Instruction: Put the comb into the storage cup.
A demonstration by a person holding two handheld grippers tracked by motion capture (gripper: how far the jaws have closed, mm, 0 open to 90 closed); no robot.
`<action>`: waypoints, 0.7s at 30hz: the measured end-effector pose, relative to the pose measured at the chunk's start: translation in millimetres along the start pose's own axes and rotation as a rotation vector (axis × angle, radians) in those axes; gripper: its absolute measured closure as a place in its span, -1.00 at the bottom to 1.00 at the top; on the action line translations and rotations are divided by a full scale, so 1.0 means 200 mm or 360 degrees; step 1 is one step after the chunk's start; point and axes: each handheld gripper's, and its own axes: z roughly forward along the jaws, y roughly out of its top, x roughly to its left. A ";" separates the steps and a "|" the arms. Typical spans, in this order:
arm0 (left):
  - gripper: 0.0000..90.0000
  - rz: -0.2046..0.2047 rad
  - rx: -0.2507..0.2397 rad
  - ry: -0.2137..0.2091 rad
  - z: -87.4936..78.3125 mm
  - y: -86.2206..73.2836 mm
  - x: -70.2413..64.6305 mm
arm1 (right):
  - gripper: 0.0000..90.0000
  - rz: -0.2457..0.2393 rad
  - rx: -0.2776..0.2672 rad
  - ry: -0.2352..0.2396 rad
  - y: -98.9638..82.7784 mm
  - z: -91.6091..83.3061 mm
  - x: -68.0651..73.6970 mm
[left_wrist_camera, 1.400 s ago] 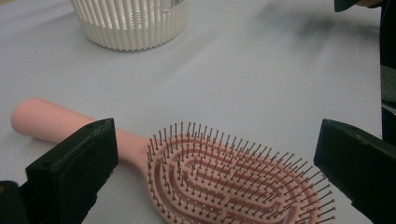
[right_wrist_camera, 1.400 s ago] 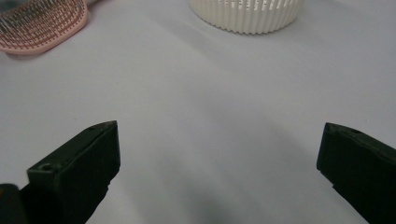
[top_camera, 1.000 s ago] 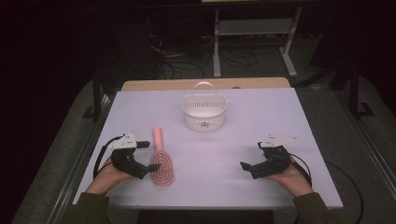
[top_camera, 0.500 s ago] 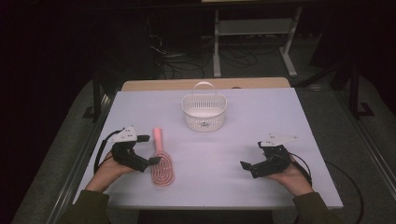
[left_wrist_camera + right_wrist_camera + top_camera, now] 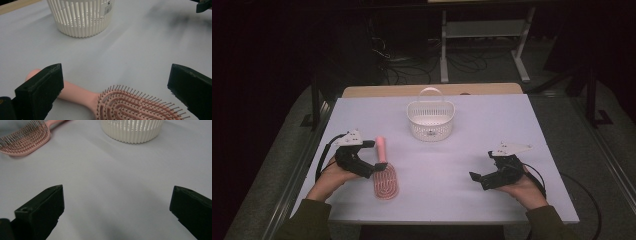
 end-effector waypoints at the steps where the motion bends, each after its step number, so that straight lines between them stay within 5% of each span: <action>1: -0.98 -0.0001 -0.0001 -0.0005 0.00 0.00 0.00 | -1.00 0.0002 -0.0001 0.0001 0.00 0.00 0.00; 21: -0.71 0.0027 -0.0003 0.0008 0.04 0.07 0.04 | -1.00 0.0010 -0.0006 0.0004 0.00 0.00 0.00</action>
